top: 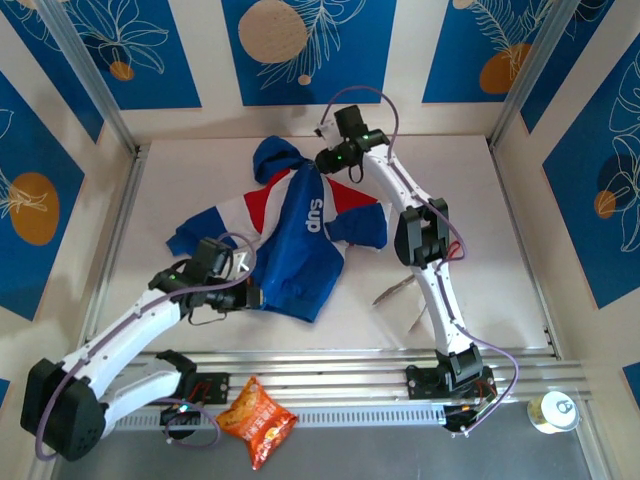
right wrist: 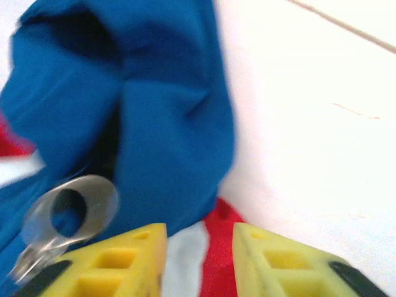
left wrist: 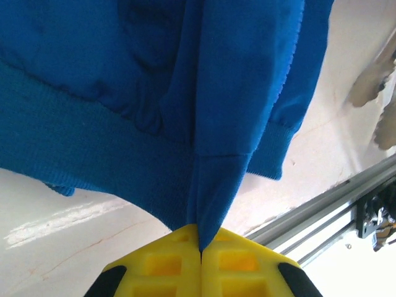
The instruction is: Zip up the jacket
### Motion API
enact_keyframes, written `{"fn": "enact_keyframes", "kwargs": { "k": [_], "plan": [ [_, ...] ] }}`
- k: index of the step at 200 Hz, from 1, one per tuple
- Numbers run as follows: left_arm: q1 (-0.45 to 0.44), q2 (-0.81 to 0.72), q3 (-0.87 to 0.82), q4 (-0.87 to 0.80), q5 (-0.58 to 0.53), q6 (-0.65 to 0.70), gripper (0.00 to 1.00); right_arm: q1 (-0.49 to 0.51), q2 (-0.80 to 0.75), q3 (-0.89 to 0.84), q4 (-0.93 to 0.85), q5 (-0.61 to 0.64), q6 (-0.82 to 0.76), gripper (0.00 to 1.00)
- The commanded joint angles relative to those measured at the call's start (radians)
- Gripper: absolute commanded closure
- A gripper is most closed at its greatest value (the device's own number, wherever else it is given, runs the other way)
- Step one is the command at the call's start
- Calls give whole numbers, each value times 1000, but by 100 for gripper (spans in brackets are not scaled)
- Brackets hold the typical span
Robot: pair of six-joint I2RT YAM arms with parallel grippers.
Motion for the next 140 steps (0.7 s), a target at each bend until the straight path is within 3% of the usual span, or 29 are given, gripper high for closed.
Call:
{"fn": "enact_keyframes", "kwargs": {
  "k": [1, 28, 65, 97, 140],
  "plan": [
    [38, 21, 46, -68, 49, 76, 90, -24, -13, 74, 45, 54, 14, 54],
    [84, 25, 134, -164, 22, 173, 63, -25, -64, 71, 31, 55, 19, 50],
    [137, 3, 260, -258, -42, 277, 48, -24, -207, -35, 28, 53, 29, 50],
    [181, -9, 361, -239, -101, 345, 39, -23, -414, -285, 127, 54, 71, 42],
    [212, 9, 447, -107, -339, 449, 19, -20, -718, -684, 280, 74, 118, 38]
  ]
}}
